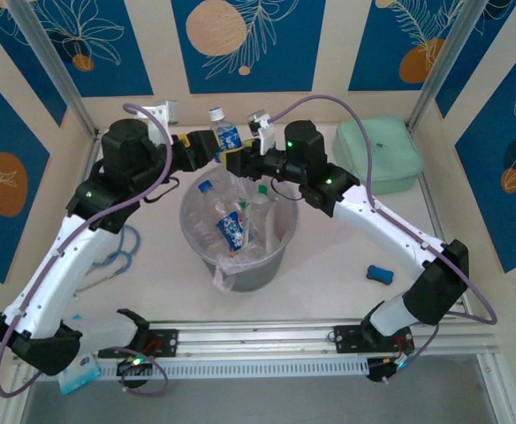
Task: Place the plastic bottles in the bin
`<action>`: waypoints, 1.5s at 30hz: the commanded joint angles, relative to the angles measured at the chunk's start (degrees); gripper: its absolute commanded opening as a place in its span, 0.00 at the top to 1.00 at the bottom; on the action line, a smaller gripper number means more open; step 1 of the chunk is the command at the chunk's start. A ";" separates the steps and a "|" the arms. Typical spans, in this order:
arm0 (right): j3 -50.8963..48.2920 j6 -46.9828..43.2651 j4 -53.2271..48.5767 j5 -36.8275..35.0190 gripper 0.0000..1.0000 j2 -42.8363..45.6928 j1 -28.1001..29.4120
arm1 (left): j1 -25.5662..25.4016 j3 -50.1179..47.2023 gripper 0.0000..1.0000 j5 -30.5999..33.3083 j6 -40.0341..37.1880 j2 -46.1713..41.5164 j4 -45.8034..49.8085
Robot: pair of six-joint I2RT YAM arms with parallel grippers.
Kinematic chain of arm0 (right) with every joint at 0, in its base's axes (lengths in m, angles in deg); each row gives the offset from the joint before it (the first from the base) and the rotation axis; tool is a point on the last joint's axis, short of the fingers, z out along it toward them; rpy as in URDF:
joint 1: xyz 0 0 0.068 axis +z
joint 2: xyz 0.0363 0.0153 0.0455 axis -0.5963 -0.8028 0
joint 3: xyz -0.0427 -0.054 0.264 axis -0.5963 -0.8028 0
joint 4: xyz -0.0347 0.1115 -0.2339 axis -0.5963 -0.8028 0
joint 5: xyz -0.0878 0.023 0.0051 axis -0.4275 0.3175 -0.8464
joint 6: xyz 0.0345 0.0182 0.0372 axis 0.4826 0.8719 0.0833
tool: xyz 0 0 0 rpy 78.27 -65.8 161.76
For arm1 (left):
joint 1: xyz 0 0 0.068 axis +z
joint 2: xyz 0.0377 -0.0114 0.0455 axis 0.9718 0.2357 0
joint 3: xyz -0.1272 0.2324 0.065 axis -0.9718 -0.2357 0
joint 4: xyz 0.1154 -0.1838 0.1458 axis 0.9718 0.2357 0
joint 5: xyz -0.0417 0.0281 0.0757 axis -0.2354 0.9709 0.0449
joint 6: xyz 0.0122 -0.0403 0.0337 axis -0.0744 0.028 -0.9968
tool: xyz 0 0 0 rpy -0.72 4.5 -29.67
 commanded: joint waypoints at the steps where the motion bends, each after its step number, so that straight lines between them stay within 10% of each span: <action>1: 5.98 2.28 -19.10 2.64 0.96 1.62 1.36 | 0.40 3.51 0.30 1.94 -3.20 2.93 1.50; 10: 8.79 10.60 -28.29 2.30 0.79 1.87 3.75 | 0.42 10.42 0.29 1.03 -5.17 9.87 3.32; 24: 10.97 12.24 -36.36 -8.15 0.26 7.97 8.66 | 0.31 0.26 0.35 -1.78 -3.77 4.85 3.80; 45: 3.72 7.87 -44.34 -4.40 0.40 18.50 -1.62 | -10.94 -6.07 0.54 -1.99 -2.88 1.63 6.96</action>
